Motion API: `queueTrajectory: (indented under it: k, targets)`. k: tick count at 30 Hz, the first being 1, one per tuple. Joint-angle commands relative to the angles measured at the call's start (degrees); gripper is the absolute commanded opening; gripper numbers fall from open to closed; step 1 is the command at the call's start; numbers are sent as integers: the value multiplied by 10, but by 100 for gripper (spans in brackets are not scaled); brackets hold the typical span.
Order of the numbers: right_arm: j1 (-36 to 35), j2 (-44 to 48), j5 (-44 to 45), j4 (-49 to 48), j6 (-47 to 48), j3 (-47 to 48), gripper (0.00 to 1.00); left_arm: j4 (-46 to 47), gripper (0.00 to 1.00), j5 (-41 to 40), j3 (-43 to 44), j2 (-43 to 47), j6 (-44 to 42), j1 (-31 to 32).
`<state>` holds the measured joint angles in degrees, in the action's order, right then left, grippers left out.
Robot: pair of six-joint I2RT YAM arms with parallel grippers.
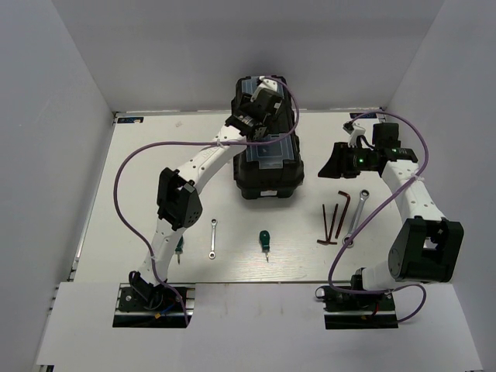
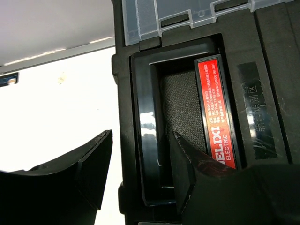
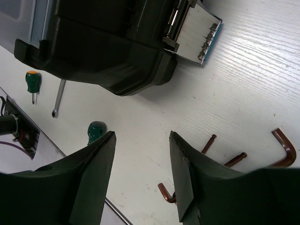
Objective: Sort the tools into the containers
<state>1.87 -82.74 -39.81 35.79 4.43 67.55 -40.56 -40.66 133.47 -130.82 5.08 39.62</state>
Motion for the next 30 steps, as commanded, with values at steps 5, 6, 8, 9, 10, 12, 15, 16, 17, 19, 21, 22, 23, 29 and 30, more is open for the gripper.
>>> queueTrajectory:
  k: [5, 6, 8, 9, 10, 12, 15, 16, 17, 19, 21, 22, 23, 29, 30]
  targets:
    - [2, 21, -17, -18, -6, -6, 56, -61, 60, -102, -10, 42, -53, -14]
    - [2, 21, -18, -19, -6, -7, 56, -61, 60, -102, -10, 42, -53, -14]
    - [2, 21, -18, -19, -5, -7, 56, -61, 60, -108, -10, 48, -60, -14]
    - [2, 22, -18, -20, -6, -7, 56, -61, 60, -108, -10, 53, -60, -14]
    - [2, 21, -19, -20, -6, -7, 56, -61, 60, -114, -10, 53, -60, -14]
    - [2, 21, -18, -22, -7, -6, 56, -61, 60, -114, -10, 58, -66, -14]
    - [2, 21, -19, -21, -9, -7, 56, -61, 57, -120, -5, 58, -66, -14]
    - [2, 22, -21, -23, -9, -8, 56, -61, 57, -120, -5, 64, -71, -14]
    - [2, 24, -20, -25, -10, -7, 56, -61, 56, -120, -5, 64, -71, -14]
    - [2, 22, -22, -25, -9, -9, 56, -61, 54, -120, 0, 64, -71, -9]
    - [2, 22, -21, -26, -11, -9, 56, -61, 52, -120, 6, 64, -71, -9]
    - [2, 22, -22, -25, -11, -9, 56, -61, 51, -120, 6, 64, -71, -9]
    - [2, 23, -22, -26, -12, -9, 56, -61, 51, -120, 6, 64, -76, -9]
    - [2, 23, -23, -28, -13, -11, 56, -61, 48, -125, 23, 64, -82, -9]
    - [2, 24, -23, -29, -13, -13, 56, -61, 48, -130, 23, 64, -88, -3]
